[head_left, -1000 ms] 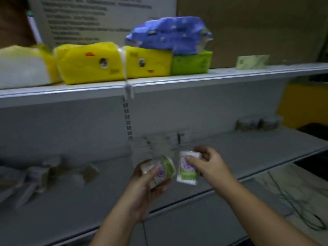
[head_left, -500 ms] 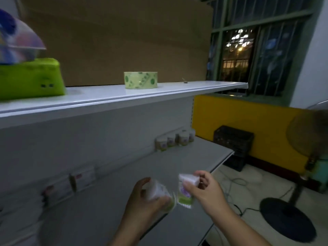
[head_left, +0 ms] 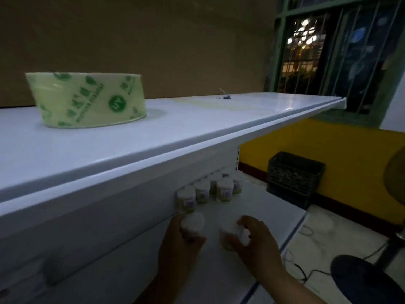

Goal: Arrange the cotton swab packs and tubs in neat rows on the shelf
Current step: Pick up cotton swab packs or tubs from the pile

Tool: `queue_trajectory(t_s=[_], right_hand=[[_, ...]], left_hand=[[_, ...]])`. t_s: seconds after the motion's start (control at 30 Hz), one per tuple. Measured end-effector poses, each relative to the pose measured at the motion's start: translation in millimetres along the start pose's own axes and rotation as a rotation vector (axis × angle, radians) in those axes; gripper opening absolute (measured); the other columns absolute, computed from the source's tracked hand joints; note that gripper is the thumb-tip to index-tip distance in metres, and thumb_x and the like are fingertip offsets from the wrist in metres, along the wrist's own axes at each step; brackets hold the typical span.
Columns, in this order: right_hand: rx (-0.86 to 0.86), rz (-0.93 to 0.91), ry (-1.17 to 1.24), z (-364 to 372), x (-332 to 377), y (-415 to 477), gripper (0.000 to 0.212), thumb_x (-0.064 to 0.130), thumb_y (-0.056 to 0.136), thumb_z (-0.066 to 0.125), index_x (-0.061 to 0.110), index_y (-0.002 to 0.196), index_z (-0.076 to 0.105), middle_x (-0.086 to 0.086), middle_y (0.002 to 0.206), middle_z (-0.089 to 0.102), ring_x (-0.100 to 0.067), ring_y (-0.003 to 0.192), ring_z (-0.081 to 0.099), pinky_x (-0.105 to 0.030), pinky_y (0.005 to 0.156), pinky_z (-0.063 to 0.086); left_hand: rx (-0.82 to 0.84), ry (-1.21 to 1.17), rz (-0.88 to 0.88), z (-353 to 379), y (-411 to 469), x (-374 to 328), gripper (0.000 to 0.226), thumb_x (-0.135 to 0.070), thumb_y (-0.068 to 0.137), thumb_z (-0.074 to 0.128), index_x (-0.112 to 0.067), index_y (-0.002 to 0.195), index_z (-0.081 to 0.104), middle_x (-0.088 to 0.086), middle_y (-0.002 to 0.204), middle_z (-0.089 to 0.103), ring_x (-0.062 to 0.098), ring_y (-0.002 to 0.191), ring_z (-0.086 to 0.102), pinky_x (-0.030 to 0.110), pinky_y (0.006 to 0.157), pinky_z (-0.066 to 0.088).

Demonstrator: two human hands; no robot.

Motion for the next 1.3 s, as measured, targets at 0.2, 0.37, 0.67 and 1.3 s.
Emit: queue_trajectory(t_s=[0.2, 0.37, 0.67, 1.3], right_hand=[[-0.021, -0.395, -0.153, 19.2, -6.8, 63.4, 0.046, 0.058, 0.071, 0.049, 0.023, 0.098, 0.062, 0.0, 0.094, 0.058, -0.02, 0.081, 0.061, -0.023, 0.053, 0.044], [-0.008, -0.528, -0.128, 36.2, -9.5, 105.5, 0.031, 0.053, 0.064, 0.062, 0.028, 0.079, 0.054, 0.007, 0.078, 0.057, -0.011, 0.06, 0.06, -0.013, 0.045, 0.029], [0.094, -0.58, 0.107, 60.9, -26.7, 141.5, 0.04, 0.04, 0.058, 0.079, 0.022, 0.083, 0.054, 0.002, 0.078, 0.057, -0.017, 0.054, 0.06, -0.017, 0.042, 0.036], [0.481, -1.156, 0.212, 64.9, 121.6, -22.2, 0.036, 0.051, 0.068, 0.045, 0.036, 0.101, 0.05, 0.017, 0.082, 0.069, 0.002, 0.069, 0.064, -0.01, 0.059, 0.049]], left_hand=[[-0.141, -0.02, -0.005, 29.2, 27.8, 1.2, 0.074, -0.046, 0.052, 0.074, -0.042, 0.121, 0.046, -0.009, 0.117, 0.061, 0.012, 0.103, 0.062, 0.038, 0.091, 0.052], [-0.258, -0.096, -0.083, 53.0, 38.0, 13.2, 0.083, -0.06, 0.047, 0.075, -0.042, 0.123, 0.048, -0.003, 0.128, 0.057, 0.014, 0.114, 0.059, 0.045, 0.097, 0.049], [-0.338, -0.097, -0.16, 61.7, 36.4, -6.0, 0.064, -0.004, 0.072, 0.078, -0.039, 0.115, 0.047, -0.023, 0.114, 0.059, -0.007, 0.1, 0.061, 0.023, 0.089, 0.05], [-0.266, 0.744, -0.277, -117.1, -82.3, -39.4, 0.072, -0.049, 0.097, 0.035, -0.02, 0.151, -0.004, 0.001, 0.159, -0.008, 0.014, 0.146, -0.007, 0.025, 0.116, -0.001]])
Point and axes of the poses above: each hand's wrist, its own y-axis towards the middle knuckle, its own z-axis out of the palm, x = y × z, the point moved 3 cm from there along y, towards the middle knuckle
